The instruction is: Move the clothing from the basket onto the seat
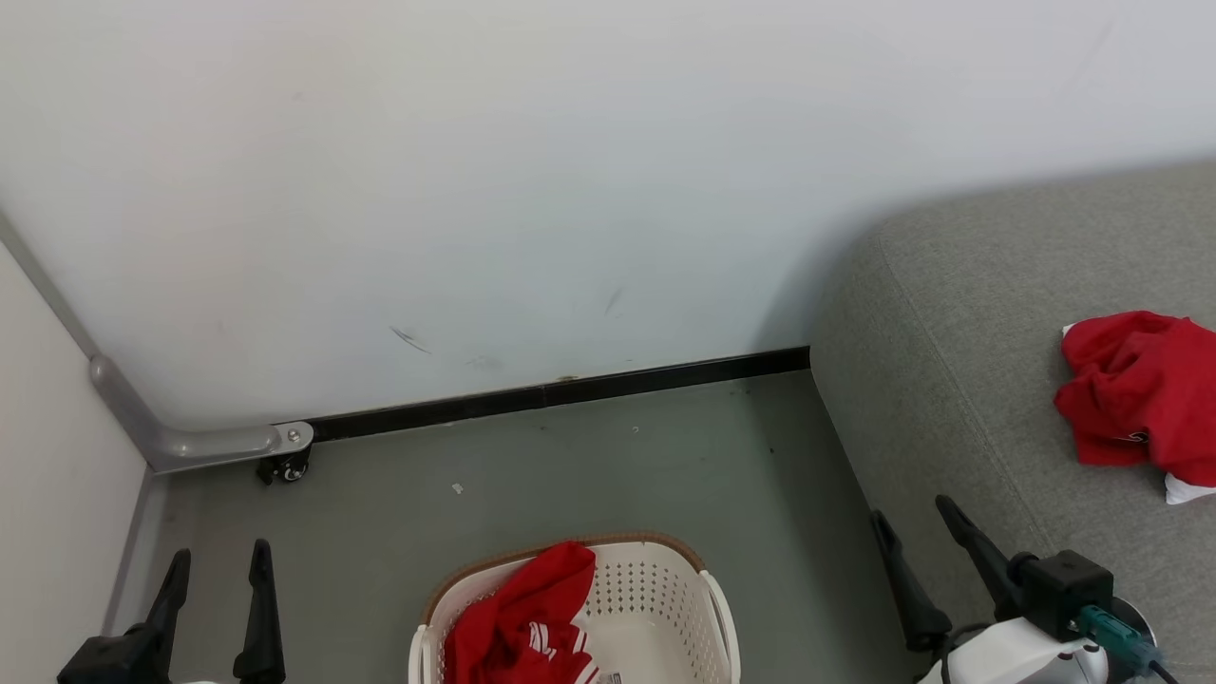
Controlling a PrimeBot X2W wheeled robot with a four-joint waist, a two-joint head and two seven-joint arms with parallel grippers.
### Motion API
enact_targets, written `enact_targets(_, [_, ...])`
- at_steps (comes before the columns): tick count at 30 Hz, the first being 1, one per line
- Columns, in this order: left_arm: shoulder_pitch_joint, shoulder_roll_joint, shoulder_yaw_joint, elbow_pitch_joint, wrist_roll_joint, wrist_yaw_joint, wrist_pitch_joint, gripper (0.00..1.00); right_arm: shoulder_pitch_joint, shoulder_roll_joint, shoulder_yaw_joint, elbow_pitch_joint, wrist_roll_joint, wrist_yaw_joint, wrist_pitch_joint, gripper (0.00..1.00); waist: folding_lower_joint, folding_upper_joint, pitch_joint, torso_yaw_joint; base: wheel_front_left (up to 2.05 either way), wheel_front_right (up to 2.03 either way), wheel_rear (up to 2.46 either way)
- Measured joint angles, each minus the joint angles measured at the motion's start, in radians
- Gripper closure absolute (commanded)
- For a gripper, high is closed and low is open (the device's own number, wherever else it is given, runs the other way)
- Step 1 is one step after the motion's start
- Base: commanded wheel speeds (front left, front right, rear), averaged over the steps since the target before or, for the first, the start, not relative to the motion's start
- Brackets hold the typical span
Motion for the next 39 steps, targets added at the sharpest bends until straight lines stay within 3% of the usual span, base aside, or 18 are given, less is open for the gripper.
enact_targets(28, [0.001,0.031,-0.042,-0.034,0.014,-0.002,0.047,0.0,0.007,0.0,0.006,-0.057,0.007,0.0,0.013,0.0,0.0001,0.0,0.049,-0.006,0.0,0.0,0.0])
enact_targets(39, [-0.122,0.027,-0.138,0.008,0.045,-0.053,0.126,0.0,-0.007,0.001,-0.019,-0.097,0.004,0.0,0.024,0.0,0.0001,0.0,0.111,-0.015,0.0,0.0,0.0])
